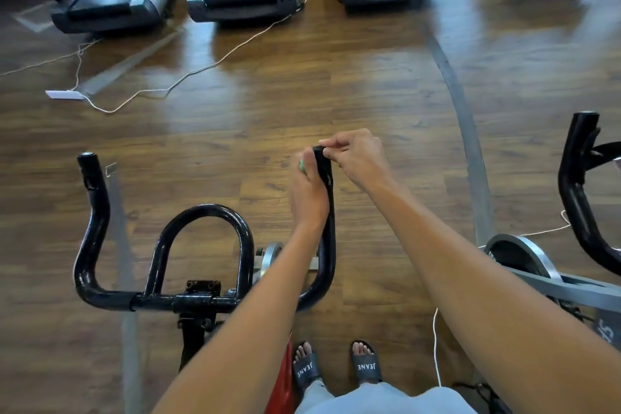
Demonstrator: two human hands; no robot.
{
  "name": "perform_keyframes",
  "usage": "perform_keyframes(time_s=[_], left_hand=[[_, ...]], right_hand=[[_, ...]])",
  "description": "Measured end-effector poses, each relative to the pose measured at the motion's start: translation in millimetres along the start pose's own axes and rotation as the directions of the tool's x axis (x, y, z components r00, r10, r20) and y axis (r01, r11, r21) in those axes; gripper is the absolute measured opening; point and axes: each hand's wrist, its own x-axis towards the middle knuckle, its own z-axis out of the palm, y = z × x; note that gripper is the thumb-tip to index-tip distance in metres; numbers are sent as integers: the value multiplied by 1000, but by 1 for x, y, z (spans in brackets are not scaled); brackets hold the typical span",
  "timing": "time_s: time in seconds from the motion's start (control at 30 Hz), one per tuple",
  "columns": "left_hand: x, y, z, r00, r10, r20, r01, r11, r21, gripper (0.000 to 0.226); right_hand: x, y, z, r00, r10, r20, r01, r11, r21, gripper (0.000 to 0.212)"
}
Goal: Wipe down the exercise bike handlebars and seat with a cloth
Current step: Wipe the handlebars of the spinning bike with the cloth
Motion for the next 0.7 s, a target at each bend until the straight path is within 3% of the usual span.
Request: perform_keyframes(time_s=[0.07,0.17,0.3,0.37,0.47,0.57,0.63,0.7], left_hand=[[-34,-24,-11,989,-129,77,130,991,-12,48],[-50,-46,-25,933,-268,240,278,960,-11,69],[-18,-30,-17,968,-12,253,37,995,-94,64],[-23,-31,-17,974,20,225,-1,997,-82,59],[-54,-53,-27,961,-96,259,60,988,145,43],[-77,-61,-42,928,-184,324,47,920,390,57],[-82,-56,-56,903,-194,383,-52,836,546,66],[-82,-56,-79,840,-180,513,-239,725,646,68]], right_hand=[[0,-1,1,1000,9,0,-9,1000,1,19],[-2,-1,6,999,10,-42,-10,1000,7,20],[-4,-1,12,995,0,-101,0,1000,7,21],[-5,-2,14,995,-12,-101,10,1000,-18,22],[-9,-1,18,994,-8,-113,7,1000,-8,23],[-10,2,22,990,9,-140,-6,1000,23,24],[-10,4,22,991,35,-131,-29,999,44,23],[-7,6,23,991,58,-120,-51,997,61,22]])
